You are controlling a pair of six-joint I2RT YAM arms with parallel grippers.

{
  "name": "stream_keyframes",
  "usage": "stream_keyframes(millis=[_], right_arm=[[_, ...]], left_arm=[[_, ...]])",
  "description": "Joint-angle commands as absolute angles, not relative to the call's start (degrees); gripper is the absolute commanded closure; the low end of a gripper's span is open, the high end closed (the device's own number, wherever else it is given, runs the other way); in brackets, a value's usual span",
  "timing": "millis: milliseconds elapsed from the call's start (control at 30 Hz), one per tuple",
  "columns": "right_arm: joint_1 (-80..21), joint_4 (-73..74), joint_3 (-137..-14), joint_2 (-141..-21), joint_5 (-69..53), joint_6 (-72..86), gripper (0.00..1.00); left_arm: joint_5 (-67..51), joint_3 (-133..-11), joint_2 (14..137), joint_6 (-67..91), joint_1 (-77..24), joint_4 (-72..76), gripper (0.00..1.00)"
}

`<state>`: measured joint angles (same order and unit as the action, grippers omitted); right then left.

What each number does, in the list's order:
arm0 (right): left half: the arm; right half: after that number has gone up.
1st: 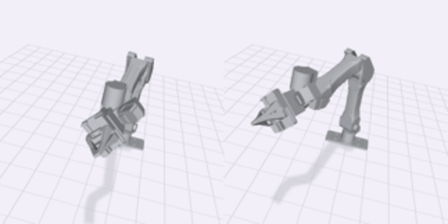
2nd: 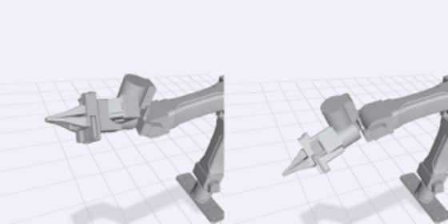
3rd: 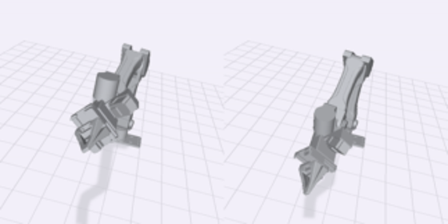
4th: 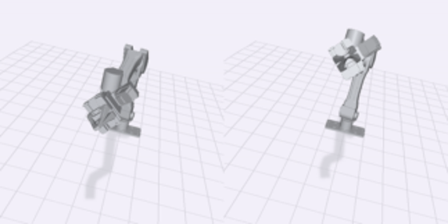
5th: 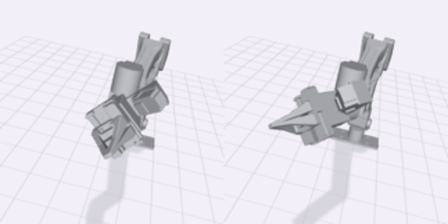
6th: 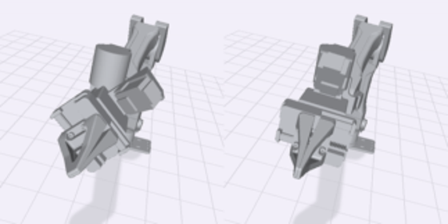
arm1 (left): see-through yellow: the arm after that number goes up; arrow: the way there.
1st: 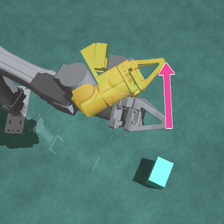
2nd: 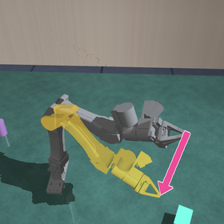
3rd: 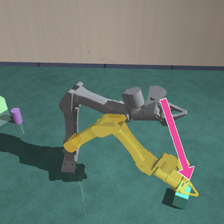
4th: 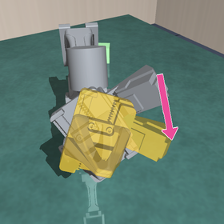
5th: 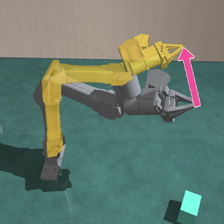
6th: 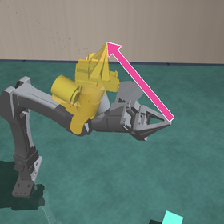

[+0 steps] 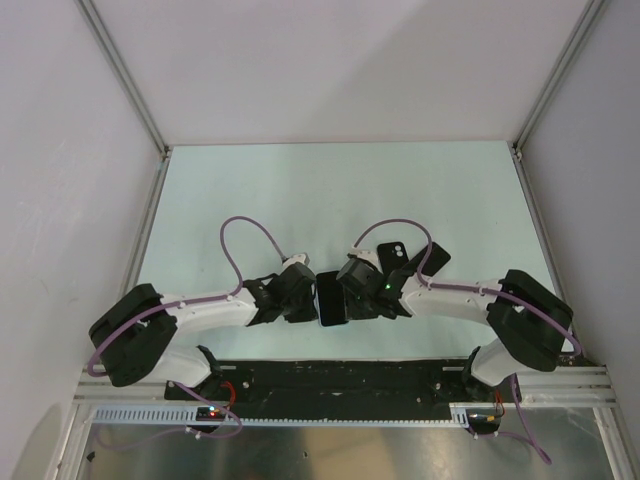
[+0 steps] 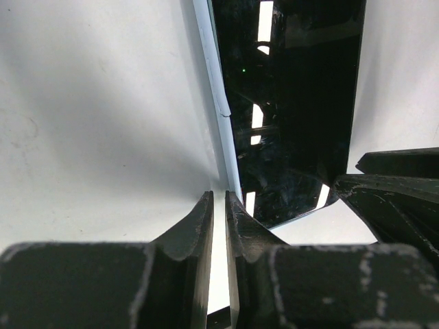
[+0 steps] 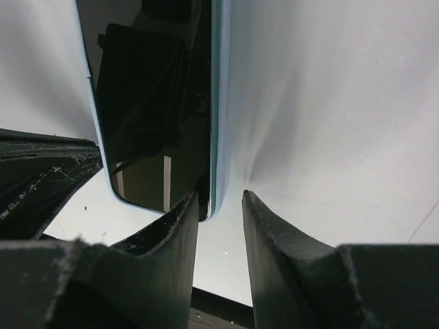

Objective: Put the phone into the phone case

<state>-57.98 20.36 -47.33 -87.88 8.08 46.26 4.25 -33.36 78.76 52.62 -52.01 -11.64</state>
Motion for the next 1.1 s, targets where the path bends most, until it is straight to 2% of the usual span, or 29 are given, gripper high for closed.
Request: stream_keyframes(millis=[0,200,833,1067], right_arm=[[-57.8,18.37,-49.11,-89.34,7.62,45.27,0.64],[-58.81,20.62,-48.97,-90.84,8.75,45.77,0.7],[-64.04,23.47,-39.38,-96.3,10.51,50.98,0.79],[-66.58,24.84,-39.35,-101.2,11.9,53.47,0.89]], left_arm=[[3.52,-33.47,78.41,53.53,-52.55,-11.19,0.83],[3.6,-33.48,78.44,53.53,-52.47,-11.32,0.83],[3.45,-34.18,80.11,52.6,-52.48,-11.61,0.83],[3.36,-34.48,80.34,51.93,-51.32,-11.95,0.83]])
